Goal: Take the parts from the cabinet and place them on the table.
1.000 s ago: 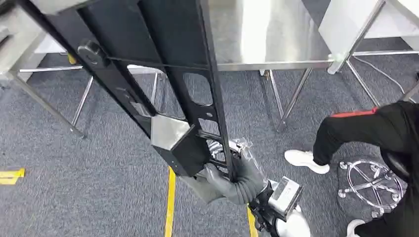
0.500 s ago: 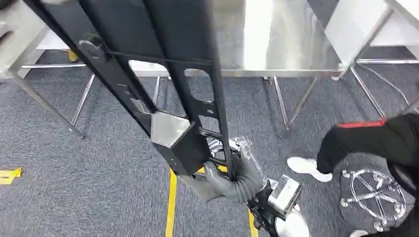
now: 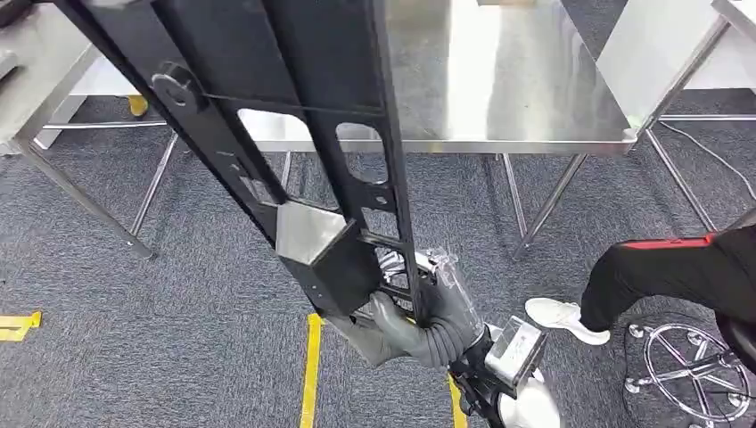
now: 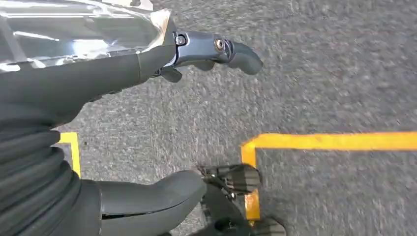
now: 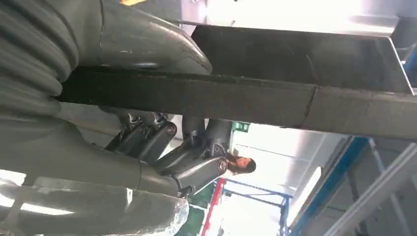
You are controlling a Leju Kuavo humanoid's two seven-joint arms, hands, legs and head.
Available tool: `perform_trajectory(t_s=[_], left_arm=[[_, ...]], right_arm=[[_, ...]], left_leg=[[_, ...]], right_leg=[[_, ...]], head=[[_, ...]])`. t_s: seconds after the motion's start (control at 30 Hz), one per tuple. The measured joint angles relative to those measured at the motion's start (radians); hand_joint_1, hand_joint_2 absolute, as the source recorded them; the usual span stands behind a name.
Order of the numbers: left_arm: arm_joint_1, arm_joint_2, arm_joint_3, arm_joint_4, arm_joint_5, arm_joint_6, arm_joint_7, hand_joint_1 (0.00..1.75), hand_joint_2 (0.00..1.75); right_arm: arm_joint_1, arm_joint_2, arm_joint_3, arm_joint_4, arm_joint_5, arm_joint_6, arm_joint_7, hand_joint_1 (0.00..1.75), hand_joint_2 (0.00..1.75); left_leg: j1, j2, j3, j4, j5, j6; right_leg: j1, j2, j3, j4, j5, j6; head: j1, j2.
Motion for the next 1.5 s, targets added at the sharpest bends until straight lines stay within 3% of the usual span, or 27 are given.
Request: perform_trajectory(t_s=[0.03,0.1,0.13,0.17,0.23,0.27,0.3,0.33,0.37,0.43,0.47,0.5,0.57,0.63,0.67,0.7,0.73,0.77,0.8,0.83,0.87,0.9,0.93,1.0,1.17,1.5], left_arm=[[0.000,0.000,0.000,0.000,0.000,0.000,0.000,0.00,1.75],[0.001,0.001,0.001,0.000,0.000,0.000,0.000,0.00,1.75],[0.002,0.001,0.001,0.000,0.000,0.000,0.000,0.00,1.75],[0.002,0.001,0.000,0.000,0.000,0.000,0.000,0.00,1.75],[0.002,0.001,0.001,0.000,0.000,0.000,0.000,0.00,1.75],[0.002,0.002,0.001,0.000,0.000,0.000,0.000,0.00,1.75],[0.002,0.003,0.001,0.000,0.000,0.000,0.000,0.00,1.75],[0.001,0.003,0.000,0.000,0.000,0.000,0.000,0.00,1.75],[0.001,0.003,0.000,0.000,0.000,0.000,-0.001,0.00,1.75],[0.005,0.005,0.001,0.000,0.000,0.000,0.000,0.00,1.75],[0.006,0.005,0.001,0.000,0.000,0.000,-0.001,0.00,1.75],[0.007,0.004,0.001,0.000,0.000,0.000,-0.001,0.00,1.75],[0.004,0.005,0.001,0.000,0.000,0.000,-0.002,0.00,1.75],[0.004,0.005,0.001,0.000,-0.001,0.000,-0.002,0.00,1.75],[0.005,0.005,0.001,0.000,-0.001,0.000,-0.002,0.00,1.75],[0.006,0.004,0.001,0.000,-0.001,0.000,-0.002,0.00,1.75],[0.006,0.003,0.001,0.000,-0.001,0.000,-0.002,0.00,1.75],[0.006,0.003,0.001,0.000,-0.001,0.000,-0.002,0.00,1.75],[0.006,0.002,0.001,0.000,-0.001,0.000,-0.002,0.00,1.75],[0.005,0.002,0.001,0.001,-0.001,0.001,-0.002,0.00,1.75],[0.004,0.002,0.001,0.001,-0.001,0.001,-0.002,0.00,1.75],[0.005,0.002,0.001,0.001,-0.001,0.002,-0.001,0.00,1.75],[0.006,0.003,0.001,0.001,-0.001,0.002,-0.001,0.00,1.75],[0.005,0.002,0.001,0.001,-0.001,0.002,-0.001,0.00,1.75],[0.005,0.002,0.001,0.001,-0.001,0.003,-0.001,0.00,1.75],[0.005,0.002,0.002,0.001,-0.001,0.006,-0.001,0.00,1.75]], right_arm=[[-0.001,0.001,0.000,0.000,0.000,0.000,0.000,1.75,1.75],[0.001,0.002,0.000,0.000,0.000,0.000,0.000,1.75,1.75],[0.001,0.002,0.000,0.000,0.000,0.000,0.000,1.75,1.75],[0.001,0.002,0.000,0.000,0.000,0.000,0.000,1.75,1.75],[0.001,0.003,0.000,0.000,0.000,0.000,0.000,1.75,1.75],[0.001,0.004,0.000,0.000,0.000,0.000,0.000,1.75,1.75],[0.001,0.005,0.000,0.000,0.000,0.000,0.000,1.75,1.75],[0.001,0.006,0.000,0.000,0.001,0.000,0.000,1.75,1.75],[-0.002,0.006,0.000,0.000,0.000,0.000,0.000,1.75,1.75],[0.002,0.006,0.000,0.000,0.000,0.000,0.000,1.75,1.75],[0.000,0.006,0.000,0.000,0.001,0.000,0.000,1.75,1.75],[-0.001,0.006,0.000,0.000,0.001,0.000,0.000,1.75,1.75],[-0.005,0.005,0.001,0.000,0.000,0.000,0.000,1.75,1.75],[0.001,0.002,0.001,0.000,0.001,0.000,0.000,1.75,1.75],[0.002,0.000,0.001,0.000,0.001,0.000,0.000,1.75,1.75],[0.002,-0.001,0.001,0.000,0.001,0.000,0.000,1.75,1.75],[0.002,-0.002,0.001,0.000,0.001,0.000,0.000,1.75,1.75],[0.002,-0.002,0.001,0.000,0.001,0.000,0.000,1.75,1.75],[0.001,-0.002,0.001,0.000,0.001,0.000,0.000,1.75,1.75],[0.002,-0.003,0.001,0.002,0.000,0.000,0.000,1.75,1.75],[-0.001,-0.003,0.002,0.002,0.001,0.000,0.000,1.75,1.75],[0.000,-0.001,0.002,0.001,0.001,0.000,0.000,1.75,1.75],[-0.001,-0.001,0.002,0.002,0.001,0.000,0.000,1.75,1.75],[-0.003,-0.001,0.001,0.002,0.000,0.000,0.000,1.75,1.75],[-0.004,-0.001,0.001,0.002,0.001,0.000,0.000,1.75,1.75],[-0.006,-0.001,0.000,0.002,0.000,0.000,0.000,1.75,1.75]], left_leg=[[0.002,0.003,-0.044,0.074,-0.014,-0.007],[0.006,0.006,-0.140,0.209,-0.089,-0.019],[0.008,0.006,-0.172,0.240,-0.111,-0.022],[0.010,0.006,-0.183,0.232,-0.105,-0.021],[0.010,0.009,-0.142,0.102,-0.005,-0.015],[0.010,0.010,-0.101,0.005,0.058,-0.008],[0.008,0.013,-0.071,-0.069,0.099,0.000],[-0.001,0.016,-0.077,-0.055,0.048,0.000],[-0.004,0.012,-0.074,-0.060,0.043,0.005],[-0.007,0.008,-0.063,-0.074,0.066,0.027],[-0.004,0.007,-0.031,-0.076,0.071,0.032],[-0.001,0.010,-0.025,-0.083,0.070,0.035],[-0.001,0.009,-0.020,-0.082,0.066,0.043],[-0.004,0.007,-0.018,-0.082,0.057,0.047],[-0.005,0.004,-0.013,-0.082,0.051,0.046],[-0.006,0.002,-0.005,-0.082,0.044,0.046],[-0.006,-0.001,0.005,-0.082,0.038,0.044],[-0.006,-0.003,0.017,-0.081,0.032,0.042],[-0.007,-0.003,0.022,-0.082,0.024,0.039],[-0.011,-0.005,0.033,-0.077,0.017,0.034],[-0.011,-0.006,0.027,-0.079,0.013,0.028],[-0.011,-0.006,0.026,-0.078,0.012,0.023],[-0.013,-0.006,0.022,-0.070,0.018,0.034],[-0.011,-0.006,0.023,-0.074,0.018,0.038],[-0.011,-0.002,0.030,-0.092,0.007,0.031],[-0.010,-0.002,0.031,-0.093,0.010,0.018]], right_leg=[[0.000,0.000,0.006,0.000,-0.006,-0.009],[0.002,0.000,0.013,0.000,-0.016,-0.016],[0.003,0.001,0.018,0.000,-0.021,-0.016],[0.003,0.002,0.025,0.000,-0.028,-0.014],[0.003,0.004,0.046,0.000,-0.042,-0.010],[0.003,0.004,0.058,-0.001,-0.049,-0.007],[0.003,0.004,0.055,-0.003,-0.056,-0.003],[0.010,0.004,0.068,-0.005,-0.061,0.006],[0.010,0.004,0.069,-0.007,-0.066,0.013],[0.013,0.004,0.080,0.011,-0.052,0.036],[0.015,0.004,0.082,0.013,-0.061,0.040],[0.013,0.002,0.079,0.036,-0.076,0.039],[0.014,0.002,-0.005,0.170,-0.102,0.034],[0.015,0.003,-0.098,0.295,-0.168,0.024],[0.015,0.003,-0.118,0.302,-0.177,0.026],[0.014,0.002,-0.113,0.263,-0.161,0.038],[0.015,0.002,-0.091,0.193,-0.124,0.049],[0.015,0.002,-0.058,0.103,-0.069,0.062],[0.016,0.002,-0.029,0.013,-0.007,0.063],[0.019,0.002,-0.032,0.006,0.006,0.046],[0.025,0.001,-0.028,0.004,0.002,0.027],[0.024,0.002,-0.019,0.002,0.023,0.018],[0.018,0.002,-0.022,0.000,0.029,0.028],[0.021,0.004,-0.021,-0.001,0.027,0.026],[0.023,0.004,-0.022,-0.002,0.019,0.015],[0.025,0.004,-0.020,-0.001,0.019,0.013]], head=[[0.000,0.000],[0.000,0.000],[-0.001,0.000],[-0.001,0.000],[-0.001,0.000],[0.000,0.000],[0.000,0.000],[0.000,0.000],[-0.001,0.000],[0.000,0.000],[0.000,0.000],[0.001,0.000],[0.005,0.000],[0.005,0.000],[0.005,0.000],[0.005,0.000],[0.005,0.000],[0.005,0.000],[0.005,0.000],[0.002,0.000],[0.004,0.000],[0.002,0.000],[0.003,0.000],[0.003,0.000],[0.003,0.000],[0.003,0.000]])
